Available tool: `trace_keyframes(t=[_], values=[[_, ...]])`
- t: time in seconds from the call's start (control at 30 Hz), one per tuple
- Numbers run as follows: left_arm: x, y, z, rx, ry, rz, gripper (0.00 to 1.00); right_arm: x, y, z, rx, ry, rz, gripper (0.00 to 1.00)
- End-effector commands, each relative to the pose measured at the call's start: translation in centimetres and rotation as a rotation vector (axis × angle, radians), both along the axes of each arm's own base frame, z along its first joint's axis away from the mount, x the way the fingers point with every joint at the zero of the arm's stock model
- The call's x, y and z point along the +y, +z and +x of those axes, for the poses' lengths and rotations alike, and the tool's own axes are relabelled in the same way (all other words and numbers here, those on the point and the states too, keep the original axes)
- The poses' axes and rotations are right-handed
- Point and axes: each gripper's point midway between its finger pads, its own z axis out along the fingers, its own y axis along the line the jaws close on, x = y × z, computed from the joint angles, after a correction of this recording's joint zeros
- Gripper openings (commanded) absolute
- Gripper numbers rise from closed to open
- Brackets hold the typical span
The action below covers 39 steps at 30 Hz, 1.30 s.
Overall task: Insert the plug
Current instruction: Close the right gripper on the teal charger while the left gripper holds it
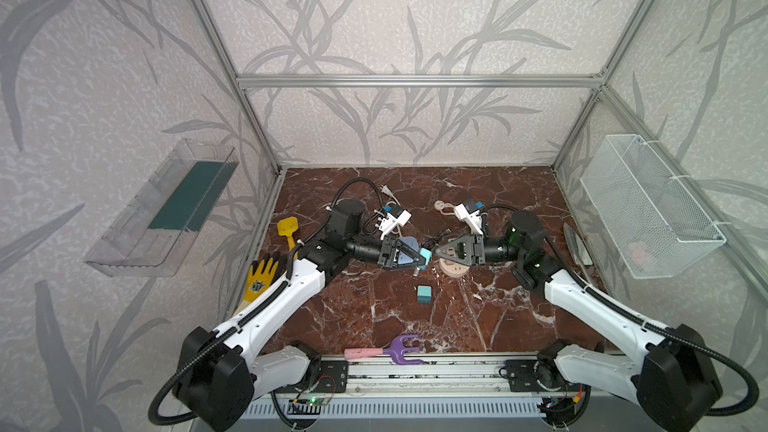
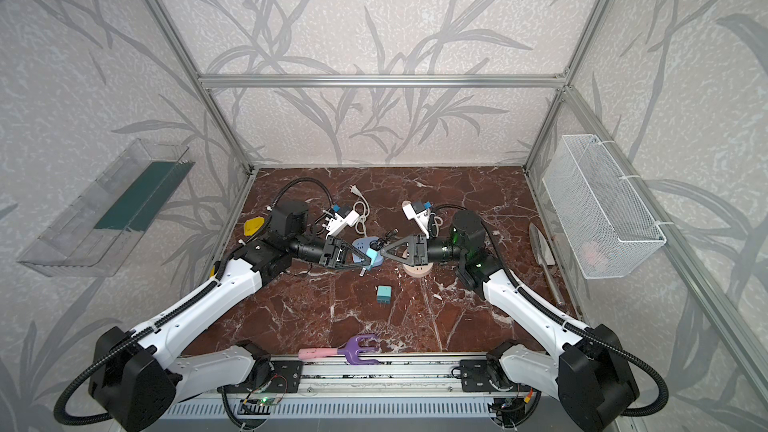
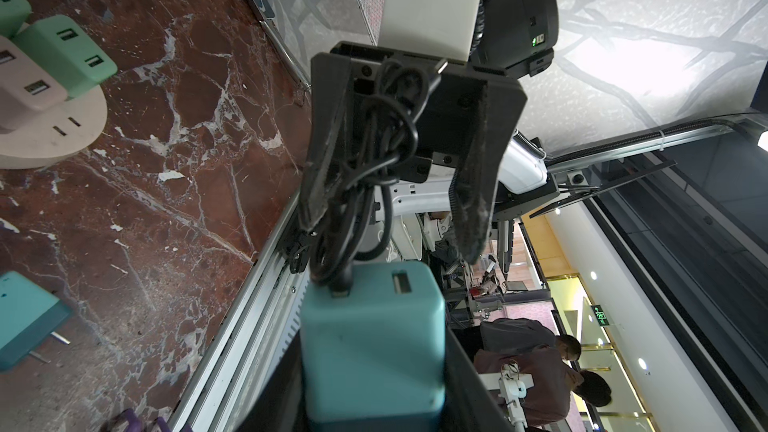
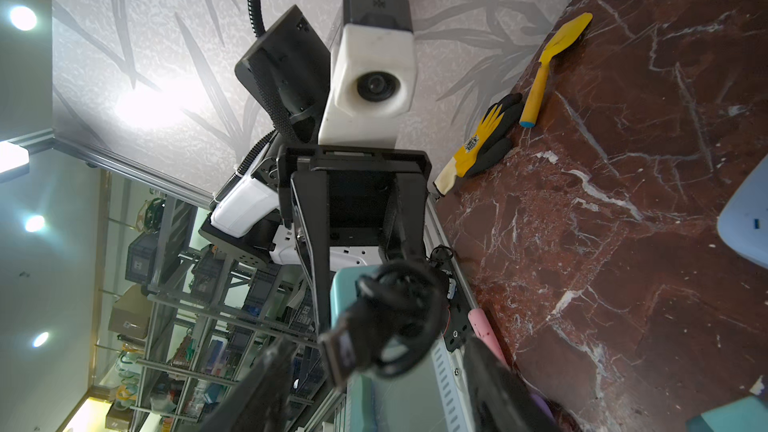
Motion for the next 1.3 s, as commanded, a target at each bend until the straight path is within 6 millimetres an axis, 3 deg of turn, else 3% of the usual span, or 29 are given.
trace_keyframes(t=[0.0,0.37,0.6,0.87,1.27], values=[[0.1,0.7,-0.4,-0.034,-0.034,-0.011,0.00,0.1,0.9,-0.3,-0.047,0.022,-0.010,0.65],[-0.1,1.8,-0.4,-0.049,-0.041,-0.046,0.00,1.3,-0.4,0.0,-0.044,0.032,-0.055,0.65],[-0.2,1.8,-0.4,-0.048,-0.042,-0.057,0.00,2.2,0.5,0.2,-0.033,0.061,0.009,0.64],[-0.3,1.5,-0.5,-0.045,-0.047,-0.061,0.00,2.5,1.1,0.3,-0.012,0.094,0.053,0.54],[-0.4,1.2,-0.2,-0.036,-0.041,-0.054,0.00,2.8,1.0,-0.2,-0.006,0.118,0.054,0.52]])
